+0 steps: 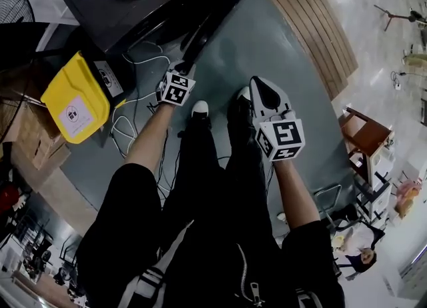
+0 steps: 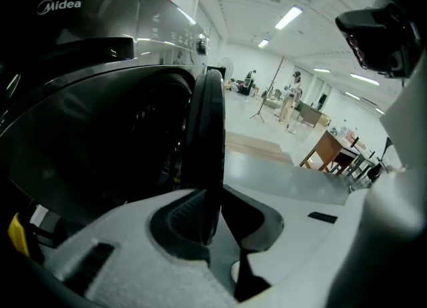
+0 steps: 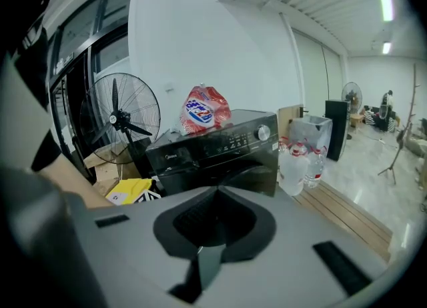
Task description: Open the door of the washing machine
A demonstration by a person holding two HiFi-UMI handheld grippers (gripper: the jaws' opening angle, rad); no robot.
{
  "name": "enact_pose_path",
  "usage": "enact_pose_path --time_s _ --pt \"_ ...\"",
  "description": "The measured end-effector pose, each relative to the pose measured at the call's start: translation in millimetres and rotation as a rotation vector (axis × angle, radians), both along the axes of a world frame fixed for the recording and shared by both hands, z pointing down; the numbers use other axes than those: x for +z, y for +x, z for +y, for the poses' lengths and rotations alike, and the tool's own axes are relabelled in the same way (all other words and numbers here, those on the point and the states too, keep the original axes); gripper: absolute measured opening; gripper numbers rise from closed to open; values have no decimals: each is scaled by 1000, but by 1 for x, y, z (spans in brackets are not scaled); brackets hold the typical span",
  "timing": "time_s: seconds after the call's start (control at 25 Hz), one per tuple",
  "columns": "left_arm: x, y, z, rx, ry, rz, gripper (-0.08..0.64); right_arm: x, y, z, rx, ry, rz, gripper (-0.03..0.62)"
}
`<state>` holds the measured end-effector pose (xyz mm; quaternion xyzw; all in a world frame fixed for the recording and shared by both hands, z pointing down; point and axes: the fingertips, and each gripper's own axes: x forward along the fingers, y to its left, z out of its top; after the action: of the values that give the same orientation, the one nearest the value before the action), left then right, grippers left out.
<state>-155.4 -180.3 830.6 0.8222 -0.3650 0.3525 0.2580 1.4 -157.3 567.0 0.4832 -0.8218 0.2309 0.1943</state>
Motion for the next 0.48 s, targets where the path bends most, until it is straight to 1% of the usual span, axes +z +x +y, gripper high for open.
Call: enact_pose_path --time_s 0.24,0.36,0.48 --pt "1 49 28 -29 -58 22 67 -6 28 -10 -38 4 -8 5" --pt "0 72 37 -85 -79 30 69 -9 47 -20 -81 14 -21 4" --pt "-1 95 40 -160 -91 43 69 -5 68 -33 -145 13 -28 3"
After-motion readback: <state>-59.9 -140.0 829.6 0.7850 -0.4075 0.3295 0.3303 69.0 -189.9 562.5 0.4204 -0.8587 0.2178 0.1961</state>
